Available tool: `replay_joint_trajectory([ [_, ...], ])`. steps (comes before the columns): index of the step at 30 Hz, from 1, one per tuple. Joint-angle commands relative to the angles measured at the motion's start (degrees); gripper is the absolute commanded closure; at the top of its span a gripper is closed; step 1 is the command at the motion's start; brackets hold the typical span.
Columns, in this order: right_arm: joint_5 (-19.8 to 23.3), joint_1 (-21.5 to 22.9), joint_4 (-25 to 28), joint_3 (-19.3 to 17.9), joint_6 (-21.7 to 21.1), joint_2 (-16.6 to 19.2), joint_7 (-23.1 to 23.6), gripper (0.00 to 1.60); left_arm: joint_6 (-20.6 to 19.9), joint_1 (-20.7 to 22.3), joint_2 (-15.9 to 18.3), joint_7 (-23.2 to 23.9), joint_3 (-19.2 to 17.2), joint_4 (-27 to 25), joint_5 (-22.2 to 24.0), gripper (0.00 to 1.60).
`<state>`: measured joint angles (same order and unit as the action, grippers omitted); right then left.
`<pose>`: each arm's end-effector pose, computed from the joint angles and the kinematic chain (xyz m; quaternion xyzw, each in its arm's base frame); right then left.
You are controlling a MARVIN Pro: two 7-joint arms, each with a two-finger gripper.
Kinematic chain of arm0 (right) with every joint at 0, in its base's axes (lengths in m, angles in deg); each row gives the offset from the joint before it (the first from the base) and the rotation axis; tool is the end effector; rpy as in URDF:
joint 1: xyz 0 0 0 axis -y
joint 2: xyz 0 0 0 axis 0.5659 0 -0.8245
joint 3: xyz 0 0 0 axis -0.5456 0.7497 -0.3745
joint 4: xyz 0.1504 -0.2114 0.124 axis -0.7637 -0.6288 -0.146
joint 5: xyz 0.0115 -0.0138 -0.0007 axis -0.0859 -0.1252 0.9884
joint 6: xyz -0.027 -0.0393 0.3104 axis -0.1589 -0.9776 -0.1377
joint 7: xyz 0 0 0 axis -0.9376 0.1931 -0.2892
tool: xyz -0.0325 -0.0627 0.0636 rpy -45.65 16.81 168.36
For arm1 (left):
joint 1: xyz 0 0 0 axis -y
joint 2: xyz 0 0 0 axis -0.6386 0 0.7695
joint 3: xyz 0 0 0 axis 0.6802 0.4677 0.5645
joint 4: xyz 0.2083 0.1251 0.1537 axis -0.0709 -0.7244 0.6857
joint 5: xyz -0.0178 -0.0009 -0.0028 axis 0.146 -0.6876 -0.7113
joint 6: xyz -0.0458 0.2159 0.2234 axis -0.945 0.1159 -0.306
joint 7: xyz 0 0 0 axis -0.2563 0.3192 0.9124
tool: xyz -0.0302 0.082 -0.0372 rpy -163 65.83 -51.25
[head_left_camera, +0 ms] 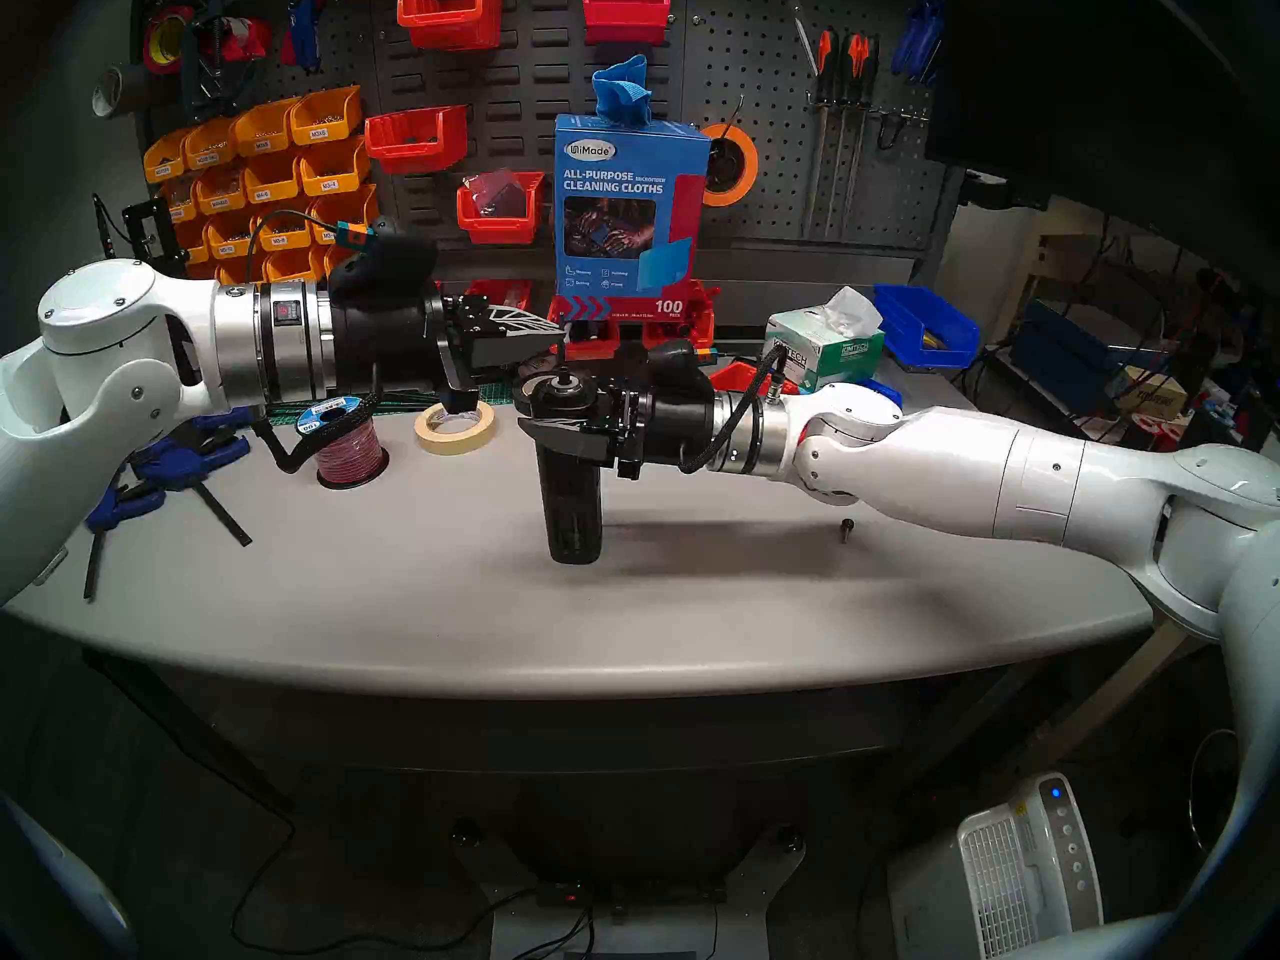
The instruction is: Pick a screwdriver bit and insert it into the screwdriver
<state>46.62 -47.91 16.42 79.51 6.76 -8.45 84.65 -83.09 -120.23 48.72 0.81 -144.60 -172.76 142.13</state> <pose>0.4544 0.1165 -0.1438 -0.4869 -0.4624 -0.5200 0.5279 0.3475 0.0563 -0.0042 0.6309 -0.4486 0.5873 0.2363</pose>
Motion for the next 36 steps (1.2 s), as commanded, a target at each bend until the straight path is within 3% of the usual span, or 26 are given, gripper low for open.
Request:
replay_joint_trajectory([
  [1, 0.0, 0.4, 0.3, -0.4, 0.3, 0.1, 0.0, 1.15, 1.4, 0.2, -0.1, 0.0, -2.1, 0.1, -0.1, 1.60],
  [36, 0.3, 0.3, 0.4, -0.1, 0.7, 0.1, 0.2, 1.16, 1.5, -1.1, -0.4, -0.2, -2.9, -0.4, 0.7, 1.60],
])
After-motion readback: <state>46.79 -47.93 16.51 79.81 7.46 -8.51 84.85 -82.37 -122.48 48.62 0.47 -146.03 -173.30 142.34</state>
